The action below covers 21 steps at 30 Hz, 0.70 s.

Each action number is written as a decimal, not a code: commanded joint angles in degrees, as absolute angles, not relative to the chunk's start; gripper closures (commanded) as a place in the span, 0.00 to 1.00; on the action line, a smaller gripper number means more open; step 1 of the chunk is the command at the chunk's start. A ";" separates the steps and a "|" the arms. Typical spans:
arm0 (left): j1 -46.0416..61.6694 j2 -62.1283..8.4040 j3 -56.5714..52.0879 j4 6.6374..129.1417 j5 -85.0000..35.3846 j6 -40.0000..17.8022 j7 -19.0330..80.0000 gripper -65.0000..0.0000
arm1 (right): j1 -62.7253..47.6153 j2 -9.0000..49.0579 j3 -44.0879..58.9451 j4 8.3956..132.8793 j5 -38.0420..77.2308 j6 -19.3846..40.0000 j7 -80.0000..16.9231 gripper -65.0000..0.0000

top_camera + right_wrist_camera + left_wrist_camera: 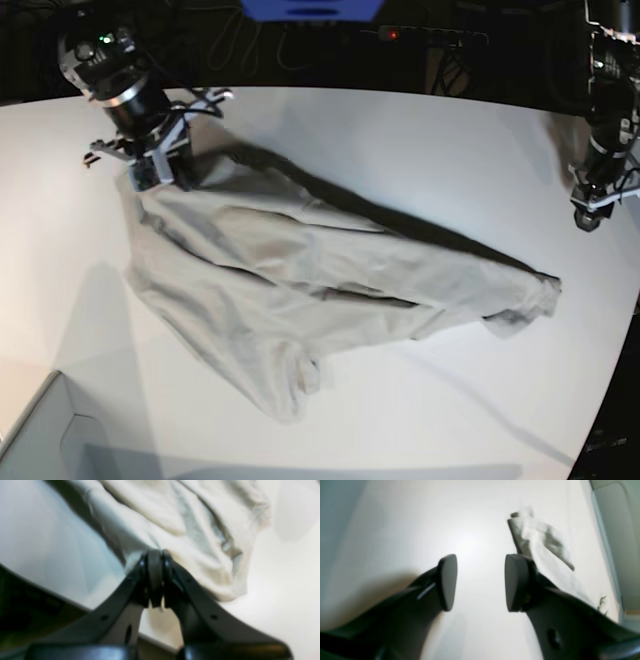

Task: Layout the t-shirt on the table in an organized manner, then fold the t-shirt properly
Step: 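Grasp a shirt corner with the right gripper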

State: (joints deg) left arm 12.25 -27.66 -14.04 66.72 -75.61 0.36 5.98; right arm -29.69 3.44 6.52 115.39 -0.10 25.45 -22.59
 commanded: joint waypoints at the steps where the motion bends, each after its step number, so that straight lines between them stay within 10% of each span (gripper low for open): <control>1: 11.91 -28.88 -14.29 68.26 -75.65 -0.22 4.97 0.54 | -29.49 2.33 7.96 116.53 0.40 25.54 -19.74 1.00; 21: -5.14 -26.86 -5.05 54.37 -75.47 0.22 4.97 0.54 | -28.26 -0.40 12.00 113.80 0.40 25.54 -19.03 1.00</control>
